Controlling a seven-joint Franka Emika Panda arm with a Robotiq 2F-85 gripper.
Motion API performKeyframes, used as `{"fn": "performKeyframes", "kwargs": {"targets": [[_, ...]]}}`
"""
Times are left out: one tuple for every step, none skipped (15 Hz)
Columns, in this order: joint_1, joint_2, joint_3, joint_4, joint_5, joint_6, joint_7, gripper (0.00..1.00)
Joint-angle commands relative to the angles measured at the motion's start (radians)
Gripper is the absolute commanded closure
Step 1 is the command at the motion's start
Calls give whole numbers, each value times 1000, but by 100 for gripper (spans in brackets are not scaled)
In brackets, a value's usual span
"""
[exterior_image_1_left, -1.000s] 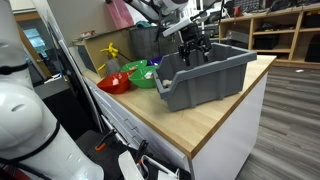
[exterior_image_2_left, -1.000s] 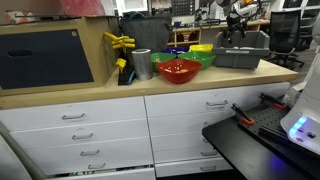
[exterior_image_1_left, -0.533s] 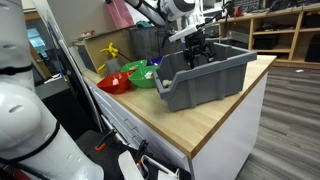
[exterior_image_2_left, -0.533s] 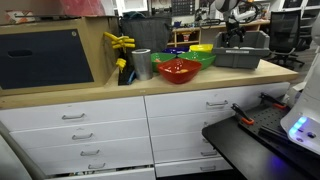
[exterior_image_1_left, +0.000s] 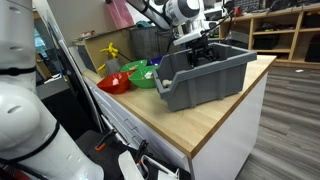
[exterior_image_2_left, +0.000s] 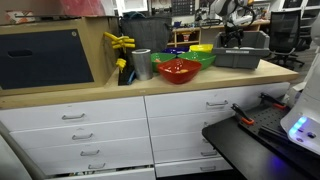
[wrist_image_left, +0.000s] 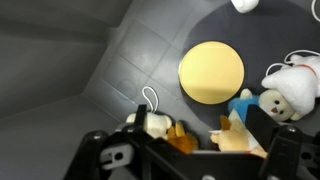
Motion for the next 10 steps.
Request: {"fn": "performKeyframes", "kwargs": {"targets": [[9, 2, -10, 4, 5, -3, -4, 0], [9, 2, -10, 6, 5, -3, -4, 0], [9, 2, -10, 6, 5, -4, -4, 0], [9, 2, -10, 6, 5, -4, -4, 0], [9, 2, -10, 6, 5, -4, -4, 0], [10, -15, -6, -19, 2, 39, -15, 0], [10, -23, -4, -31, -1, 62, -25, 0], [10, -30, -6, -41, -8, 87, -34, 0], [5, -45, -7, -55, -10, 102, -49, 0], [0, -56, -9, -65, -10, 114, -67, 0]]}}
